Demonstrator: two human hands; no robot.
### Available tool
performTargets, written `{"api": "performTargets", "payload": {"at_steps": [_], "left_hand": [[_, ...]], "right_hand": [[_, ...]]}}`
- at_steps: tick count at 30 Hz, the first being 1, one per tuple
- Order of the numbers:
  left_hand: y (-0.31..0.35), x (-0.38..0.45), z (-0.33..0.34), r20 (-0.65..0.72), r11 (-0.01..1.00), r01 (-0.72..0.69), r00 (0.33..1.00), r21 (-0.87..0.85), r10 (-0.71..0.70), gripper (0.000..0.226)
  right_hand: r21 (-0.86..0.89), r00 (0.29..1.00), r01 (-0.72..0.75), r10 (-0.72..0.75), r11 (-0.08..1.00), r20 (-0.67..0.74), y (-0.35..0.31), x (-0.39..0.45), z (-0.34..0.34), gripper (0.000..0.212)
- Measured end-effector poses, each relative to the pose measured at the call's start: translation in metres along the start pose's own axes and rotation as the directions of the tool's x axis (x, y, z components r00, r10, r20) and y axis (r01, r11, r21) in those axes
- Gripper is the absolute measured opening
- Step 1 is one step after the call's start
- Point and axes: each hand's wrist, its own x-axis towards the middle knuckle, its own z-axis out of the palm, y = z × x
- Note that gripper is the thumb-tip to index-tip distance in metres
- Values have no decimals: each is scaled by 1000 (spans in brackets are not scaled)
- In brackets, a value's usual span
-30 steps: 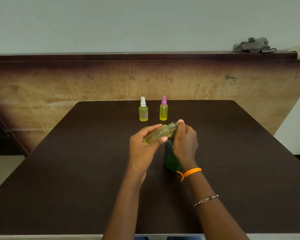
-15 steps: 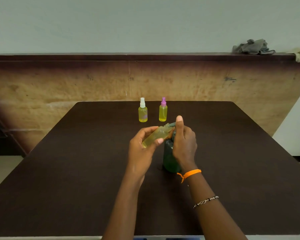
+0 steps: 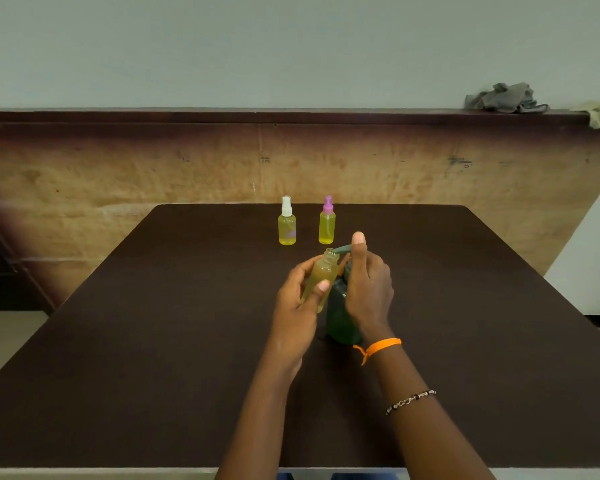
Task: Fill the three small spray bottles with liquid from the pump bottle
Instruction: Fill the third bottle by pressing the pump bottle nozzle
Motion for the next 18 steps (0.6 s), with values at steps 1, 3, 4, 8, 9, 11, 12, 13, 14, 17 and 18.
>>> {"api": "performTargets", "payload": {"at_steps": [1,3,4,8,9,11,12,13,14,17,18], "left_hand": [[0,-1,0,-6,1000,6,1000,-3,-6,31],[1,-2,-1,-16,1000,10,1000,-5,-11,29],[2,-2,-2,-19,1000,11,1000,-6,-11,29],[3,-3,-1,-24,999,28,999,-34,-29,30],[4,-4,-1,-24,999,31,999,-37,-32,29],[4,-4,-1,-27,999,30,999,-40,-31,30],[4,-5,-1,-32,999,29,999,-42,-30,30],[5,-5,-1,-39,999,25,999,-41,-27,31],[4,-5,-1,-45,999,20,999,-36,-22,31],[3,-7,-3,-55,1000,19,998,-18,-20,32],[3,-8,-4,-55,1000,21,998,-17,-22,33]], "right_hand": [[5,1000,4,-4,1000,-4,1,0,1,53],[26,1000,-5,6,1000,-4,2,-2,2,57],[46,1000,-11,11,999,1,3,-2,1,60],[238,996,-70,56,969,65,13,1,2,68],[299,991,-107,79,948,105,14,1,3,68],[411,980,-163,99,897,174,18,1,5,71],[442,979,-168,98,881,178,19,1,4,72],[460,984,-158,98,874,150,20,1,2,69],[476,991,-129,92,870,101,21,1,-1,63],[474,992,-62,104,879,-64,28,-1,-15,50],[446,988,-72,125,892,-90,32,-1,-20,45]]}}
